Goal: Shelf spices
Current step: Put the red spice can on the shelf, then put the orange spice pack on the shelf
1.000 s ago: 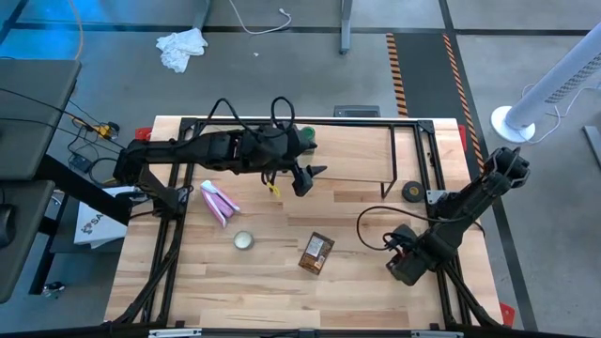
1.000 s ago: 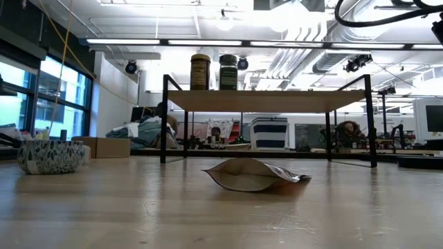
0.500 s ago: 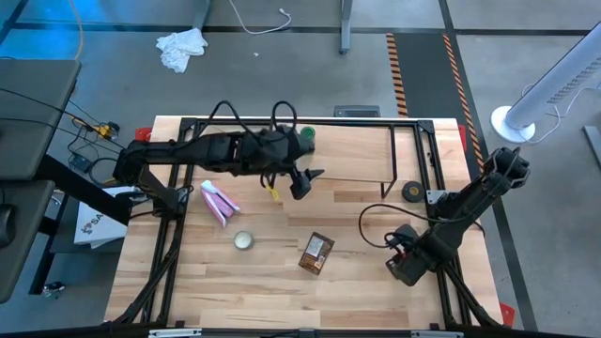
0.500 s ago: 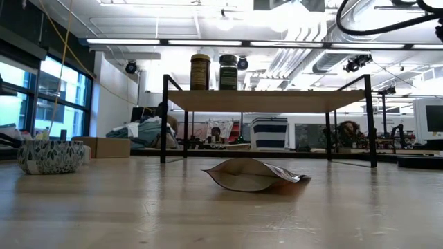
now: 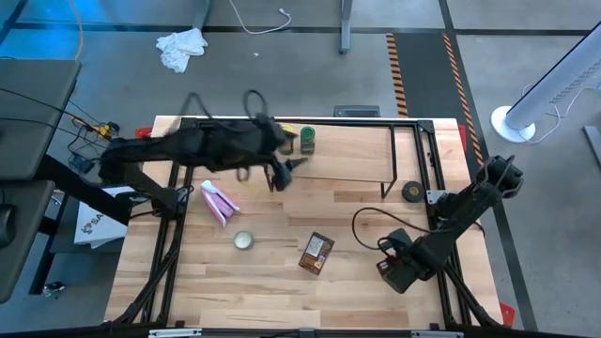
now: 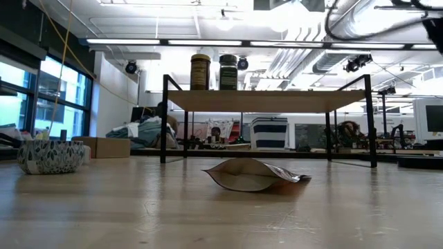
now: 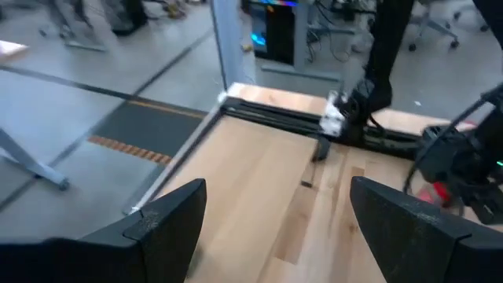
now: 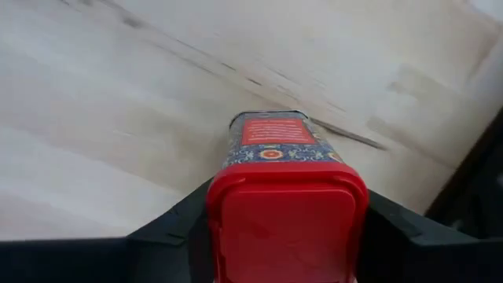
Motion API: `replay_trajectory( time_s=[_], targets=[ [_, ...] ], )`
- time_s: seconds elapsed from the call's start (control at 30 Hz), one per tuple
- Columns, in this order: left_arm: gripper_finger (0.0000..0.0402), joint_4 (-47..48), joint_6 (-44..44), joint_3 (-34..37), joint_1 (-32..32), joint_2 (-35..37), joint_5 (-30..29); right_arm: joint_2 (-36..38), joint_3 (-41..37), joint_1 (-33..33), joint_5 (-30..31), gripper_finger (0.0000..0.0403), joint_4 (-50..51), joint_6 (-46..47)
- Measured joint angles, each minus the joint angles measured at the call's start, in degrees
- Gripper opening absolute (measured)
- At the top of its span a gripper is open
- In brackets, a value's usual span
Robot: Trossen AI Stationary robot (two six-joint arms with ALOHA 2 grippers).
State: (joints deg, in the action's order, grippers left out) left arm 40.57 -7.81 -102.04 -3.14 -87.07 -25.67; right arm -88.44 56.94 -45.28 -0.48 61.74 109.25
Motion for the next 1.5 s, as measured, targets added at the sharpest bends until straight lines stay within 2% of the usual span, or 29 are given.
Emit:
replay_trajectory(
  time_s=[0.13, 0.27, 0.4, 0.5, 0.6, 0.73, 0.87, 1.03, 1.2, 1.4, 1.5],
  targets=[
    [0.031, 3.63, 0.17, 0.0, -0.42, 6.49, -5.25, 0.04, 6.12, 1.59, 5.38, 0.0202, 6.58, -3.68],
    [0.031, 6.15, 0.13, 0.75, -1.8, 13.65, -14.32, 0.04, 16.08, 7.09, 15.67, 0.0202, 11.94, -11.38],
    [0.031, 6.28, -0.61, 4.75, -2.71, 20.17, -21.07, 0.04, 27.75, 17.99, 24.99, 0.0202, 14.56, -25.14],
    [0.031, 6.21, -2.48, 9.03, -2.55, 24.15, -23.29, -0.56, 34.76, 29.13, 27.2, 0.0202, 14.8, -36.6],
    [0.031, 5.84, -3.87, 13.2, -2.51, 26.58, -23.47, -2.31, 39.45, 41.35, 26.15, 0.0202, 14.64, -44.12],
    [0.031, 5.32, -4.43, 16.64, -2.96, 27.88, -20.87, -5.73, 44.4, 55.59, 16.75, 0.0202, 12.93, -51.35],
    [0.031, 4.47, -1.28, 18.0, -3.06, 27.98, -18.9, -10.53, 48.48, 63.8, 7.71, 0.0202, 12.01, -55.66],
    [0.031, 4.04, 1.97, 18.05, -3.05, 27.85, -16.16, -16.62, 52.36, 67.45, 2.08, 0.0202, 11.08, -58.71],
    [0.031, 4.13, 3.48, 18.05, -3.04, 28.14, -13.29, -19.71, 53.73, 67.78, 3.81, 0.0208, 10.57, -59.08],
    [0.031, 4.14, 3.56, 18.03, -3.04, 28.51, -12.41, -19.43, 53.66, 67.82, 5.06, 0.0348, 10.16, -61.74],
    [0.031, 4.11, 3.58, 18.03, -3.02, 28.59, -13.22, -17.9, 53.66, 68.17, 5.12, 0.0378, 9.81, -61.91]
  ],
)
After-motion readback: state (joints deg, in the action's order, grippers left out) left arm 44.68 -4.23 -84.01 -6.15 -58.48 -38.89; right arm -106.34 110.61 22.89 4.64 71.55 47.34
